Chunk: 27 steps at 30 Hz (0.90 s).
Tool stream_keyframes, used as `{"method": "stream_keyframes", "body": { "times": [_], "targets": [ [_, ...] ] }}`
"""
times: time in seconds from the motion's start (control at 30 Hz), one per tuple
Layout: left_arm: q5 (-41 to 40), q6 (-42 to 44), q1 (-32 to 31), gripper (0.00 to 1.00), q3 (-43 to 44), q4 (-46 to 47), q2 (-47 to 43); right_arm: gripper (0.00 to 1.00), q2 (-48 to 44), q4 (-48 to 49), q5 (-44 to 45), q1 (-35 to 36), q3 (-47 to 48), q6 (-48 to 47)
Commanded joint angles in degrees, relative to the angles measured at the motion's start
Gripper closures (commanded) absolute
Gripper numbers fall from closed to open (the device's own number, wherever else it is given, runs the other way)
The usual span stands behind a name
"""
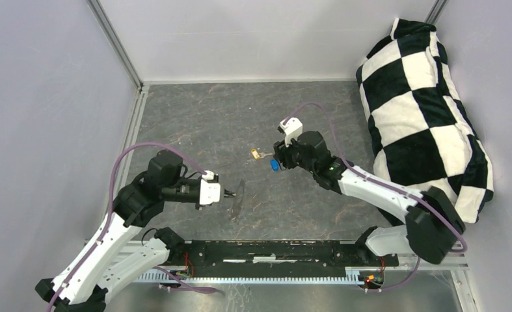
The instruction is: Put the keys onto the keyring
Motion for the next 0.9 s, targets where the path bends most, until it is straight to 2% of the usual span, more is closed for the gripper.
{"method": "stream_keyframes", "body": {
  "times": [0.0, 0.27, 0.43, 0.63, 0.87],
  "targets": [
    [-1.6, -5.6, -0.1, 0.98, -2.4, 0.9, -1.5, 0.41, 6.6, 0.6, 2.4, 0.3, 3.6, 3.8],
    [-2.0, -5.3, -0.1, 0.98, -5.3, 1.7, -1.8, 0.41, 16.6, 2.6, 3.6, 0.3, 6.0, 8.0],
    [-1.9, -6.3, -0.1, 0.98, -5.1, 1.9, -1.7, 0.44, 20.2, 5.0, 1.1, -0.5, 6.6, 1.2],
    [-1.8, -6.9, -0.1, 0.98, -5.0, 2.0, -1.8, 0.52, 20.5, 10.2, -9.1, -4.2, 2.5, -8.1],
    [-0.7, -7.5, -0.1, 0.98, -4.2, 2.3, -1.0, 0.5, 23.0, 13.3, -21.9, -7.9, 1.0, -15.8]
  ]
}}
